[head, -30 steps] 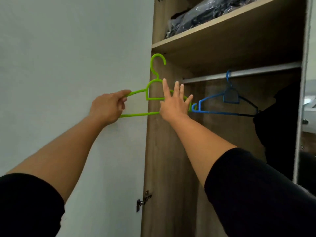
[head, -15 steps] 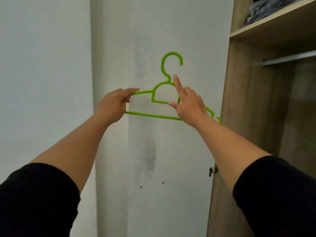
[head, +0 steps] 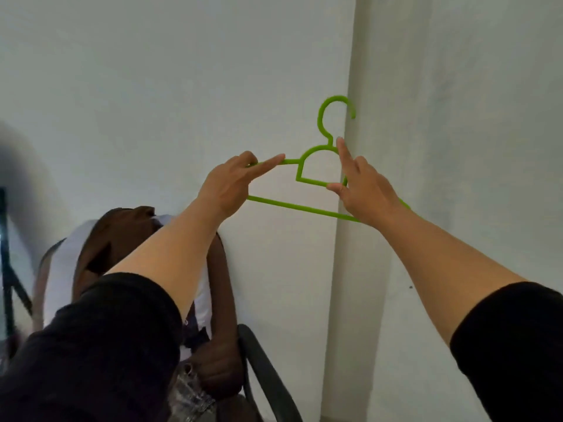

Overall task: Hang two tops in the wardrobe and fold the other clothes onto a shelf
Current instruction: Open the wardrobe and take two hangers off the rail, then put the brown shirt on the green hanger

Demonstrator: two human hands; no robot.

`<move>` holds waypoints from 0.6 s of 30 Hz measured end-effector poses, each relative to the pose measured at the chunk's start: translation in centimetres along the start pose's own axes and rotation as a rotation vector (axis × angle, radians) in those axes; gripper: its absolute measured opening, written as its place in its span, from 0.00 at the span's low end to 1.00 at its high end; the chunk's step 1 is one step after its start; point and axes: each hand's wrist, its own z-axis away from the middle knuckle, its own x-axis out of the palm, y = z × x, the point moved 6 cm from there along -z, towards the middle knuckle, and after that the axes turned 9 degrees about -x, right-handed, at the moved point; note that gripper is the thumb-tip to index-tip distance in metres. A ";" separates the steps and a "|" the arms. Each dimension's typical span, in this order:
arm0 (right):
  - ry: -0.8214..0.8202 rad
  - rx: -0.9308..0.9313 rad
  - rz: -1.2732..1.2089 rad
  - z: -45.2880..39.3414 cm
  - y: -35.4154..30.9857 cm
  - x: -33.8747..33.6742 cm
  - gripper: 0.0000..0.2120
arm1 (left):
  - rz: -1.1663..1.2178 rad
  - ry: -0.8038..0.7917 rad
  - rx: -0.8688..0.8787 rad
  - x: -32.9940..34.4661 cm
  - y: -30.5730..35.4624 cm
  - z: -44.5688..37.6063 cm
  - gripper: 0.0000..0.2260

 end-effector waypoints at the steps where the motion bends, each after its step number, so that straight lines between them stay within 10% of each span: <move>1: -0.003 -0.026 -0.018 -0.6 -1.3 0.6 0.36 | -0.036 -0.022 -0.032 -0.5 -1.4 0.7 0.35; 18: 0.031 -0.259 -0.119 -8.6 -16.3 10.9 0.37 | -0.242 -0.208 -0.546 -2.7 -20.0 9.0 0.36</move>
